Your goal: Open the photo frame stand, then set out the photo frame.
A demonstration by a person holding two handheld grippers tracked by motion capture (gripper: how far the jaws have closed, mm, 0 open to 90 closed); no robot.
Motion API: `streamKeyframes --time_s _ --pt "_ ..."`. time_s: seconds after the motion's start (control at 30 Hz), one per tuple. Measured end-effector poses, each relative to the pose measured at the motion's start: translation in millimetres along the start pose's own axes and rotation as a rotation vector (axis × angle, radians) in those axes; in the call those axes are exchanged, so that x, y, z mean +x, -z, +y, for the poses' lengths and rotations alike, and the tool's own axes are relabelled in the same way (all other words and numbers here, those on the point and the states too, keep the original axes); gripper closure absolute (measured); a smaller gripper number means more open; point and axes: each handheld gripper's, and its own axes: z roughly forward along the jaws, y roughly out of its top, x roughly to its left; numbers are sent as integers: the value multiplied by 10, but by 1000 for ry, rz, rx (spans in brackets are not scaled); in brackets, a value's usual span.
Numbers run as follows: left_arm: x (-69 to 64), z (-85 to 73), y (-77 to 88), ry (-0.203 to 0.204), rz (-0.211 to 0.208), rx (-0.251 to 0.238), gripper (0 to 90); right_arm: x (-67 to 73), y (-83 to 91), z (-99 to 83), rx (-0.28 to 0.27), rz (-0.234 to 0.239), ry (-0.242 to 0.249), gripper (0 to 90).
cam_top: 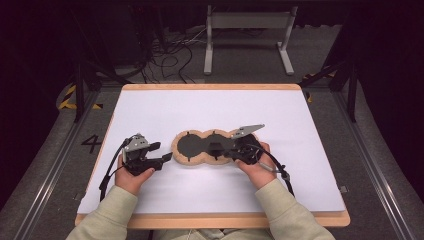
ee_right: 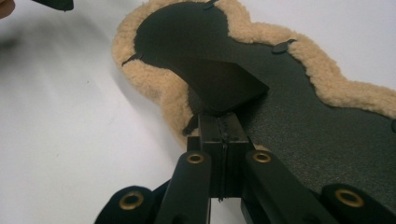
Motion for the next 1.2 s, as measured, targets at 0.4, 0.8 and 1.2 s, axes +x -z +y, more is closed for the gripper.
streamKeyframes --time_s 0.4,0.8,1.2 --pt "24 10 21 20 -5 5 382 -39 116 -18 21 -21 9 847" --pt "-13 117 98 23 -2 7 381 -136 526 33 -46 -74 35 664" --pt "-3 243 54 50 3 17 363 -364 703 -49 -86 -114 -18 569"
